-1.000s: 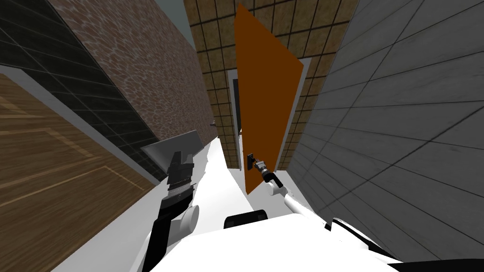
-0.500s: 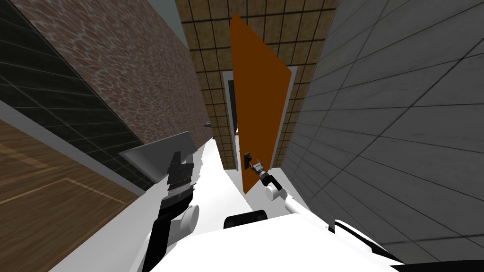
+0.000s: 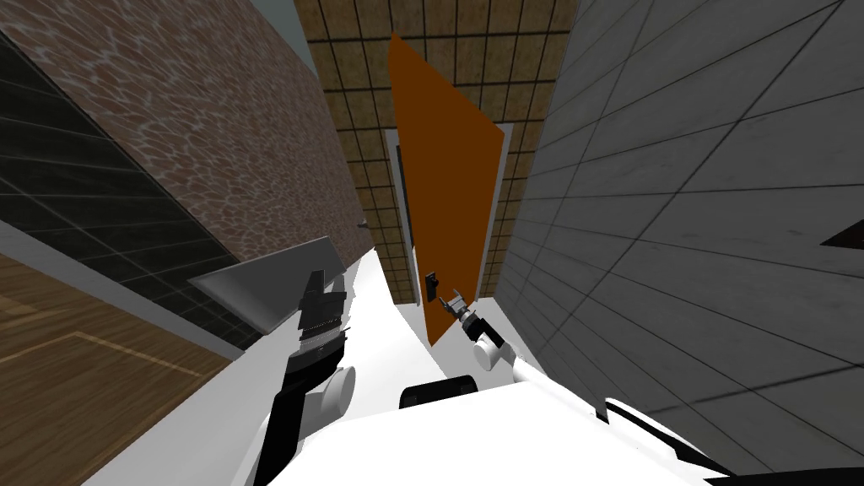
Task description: Pull the door open
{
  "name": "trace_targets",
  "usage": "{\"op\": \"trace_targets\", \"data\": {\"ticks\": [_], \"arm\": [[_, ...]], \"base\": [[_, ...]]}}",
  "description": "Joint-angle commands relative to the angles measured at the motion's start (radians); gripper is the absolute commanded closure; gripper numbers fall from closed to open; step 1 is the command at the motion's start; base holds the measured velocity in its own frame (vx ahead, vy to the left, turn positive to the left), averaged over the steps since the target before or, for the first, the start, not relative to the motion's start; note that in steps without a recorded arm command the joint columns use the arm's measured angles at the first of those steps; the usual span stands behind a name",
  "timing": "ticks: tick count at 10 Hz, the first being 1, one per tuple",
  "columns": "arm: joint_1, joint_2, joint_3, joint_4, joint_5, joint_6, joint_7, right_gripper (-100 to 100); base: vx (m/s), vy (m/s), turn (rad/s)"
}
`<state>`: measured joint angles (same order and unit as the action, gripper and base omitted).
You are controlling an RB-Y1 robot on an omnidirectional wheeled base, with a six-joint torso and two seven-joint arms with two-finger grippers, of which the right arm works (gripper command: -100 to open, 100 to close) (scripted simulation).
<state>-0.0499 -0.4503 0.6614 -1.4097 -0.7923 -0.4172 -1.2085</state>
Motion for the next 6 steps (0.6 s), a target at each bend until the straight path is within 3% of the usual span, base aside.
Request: {"op": "trace_targets", "data": {"ticks": [1, 3, 4, 6], "arm": [[0.012, -0.004, 0.039, -0.033, 0.009, 0.007, 0.002, -100], [0.019, -0.013, 0.067, -0.056, 0.015, 0.01, -0.001, -100], [0.015, -0.007, 0.055, -0.045, 0.013, 0.012, 0.003, -100], [0.005, -0.022, 0.046, -0.022, 0.006, -0.001, -0.019, -100]], "base": [[-0.001, -0.157, 0.025], [0.001, -0.159, 0.063], [0.008, -0.071, 0.027], [0.001, 0.138, -0.057]]}}
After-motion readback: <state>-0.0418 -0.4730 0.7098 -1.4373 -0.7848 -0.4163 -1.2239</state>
